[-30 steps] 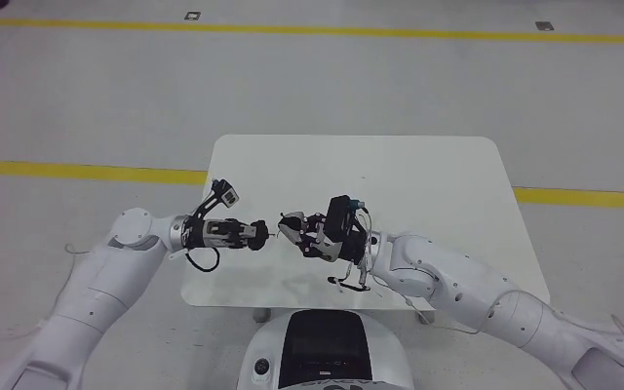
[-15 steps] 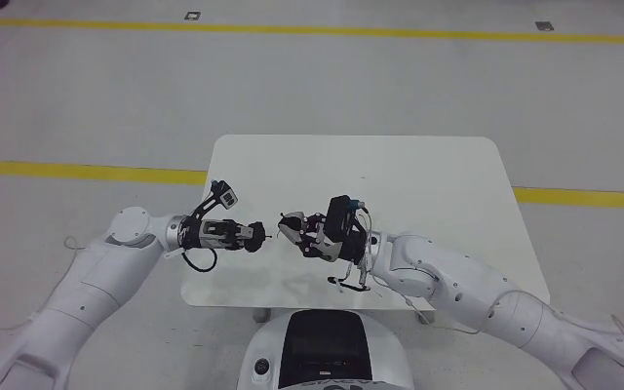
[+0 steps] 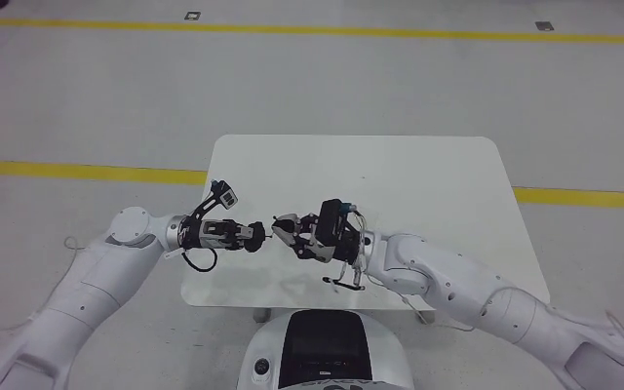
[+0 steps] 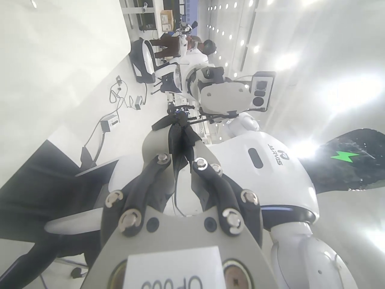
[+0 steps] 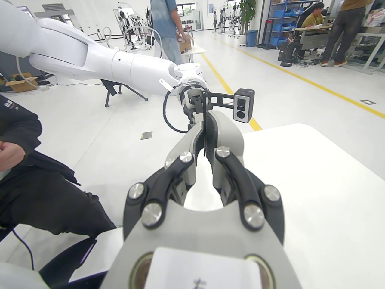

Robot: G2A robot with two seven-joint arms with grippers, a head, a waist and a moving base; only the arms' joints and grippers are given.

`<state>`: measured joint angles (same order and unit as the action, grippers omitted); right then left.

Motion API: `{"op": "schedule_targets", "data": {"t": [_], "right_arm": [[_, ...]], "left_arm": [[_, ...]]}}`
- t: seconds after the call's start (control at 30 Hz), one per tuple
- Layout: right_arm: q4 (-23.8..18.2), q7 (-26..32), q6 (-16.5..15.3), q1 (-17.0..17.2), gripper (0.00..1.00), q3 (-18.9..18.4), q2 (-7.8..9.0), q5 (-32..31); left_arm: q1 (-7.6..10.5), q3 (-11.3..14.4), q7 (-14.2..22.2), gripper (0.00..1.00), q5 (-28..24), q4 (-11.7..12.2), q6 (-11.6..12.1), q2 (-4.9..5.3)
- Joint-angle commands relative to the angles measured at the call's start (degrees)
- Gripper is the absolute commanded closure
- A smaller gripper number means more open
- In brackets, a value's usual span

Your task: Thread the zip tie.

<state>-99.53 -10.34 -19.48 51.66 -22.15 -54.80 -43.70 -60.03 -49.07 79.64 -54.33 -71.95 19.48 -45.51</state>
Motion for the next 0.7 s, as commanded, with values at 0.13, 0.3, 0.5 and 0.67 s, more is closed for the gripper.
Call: {"op": "schedule_targets", "data": {"t": [0.13,0.3,0.5,0.67], "right_arm": [[2.4,-2.7,0.0,-3.4,1.00,3.2,-0.36,0.9],[3.6,-5.1,0.0,-5.5,1.00,5.8,-0.31,2.0],[4.6,-7.4,0.0,-7.6,1.00,8.7,0.03,3.3],[5.0,-8.8,0.0,-9.1,1.00,10.8,0.30,4.1]], "left_arm": [[0.00,0.0,0.0,1.00,0.0,0.0,0.0,0.00],[0.00,0.0,0.0,1.00,0.0,0.0,0.0,0.00],[0.00,0.0,0.0,1.00,0.0,0.0,0.0,0.00],[0.00,0.0,0.0,1.00,0.0,0.0,0.0,0.00]]}}
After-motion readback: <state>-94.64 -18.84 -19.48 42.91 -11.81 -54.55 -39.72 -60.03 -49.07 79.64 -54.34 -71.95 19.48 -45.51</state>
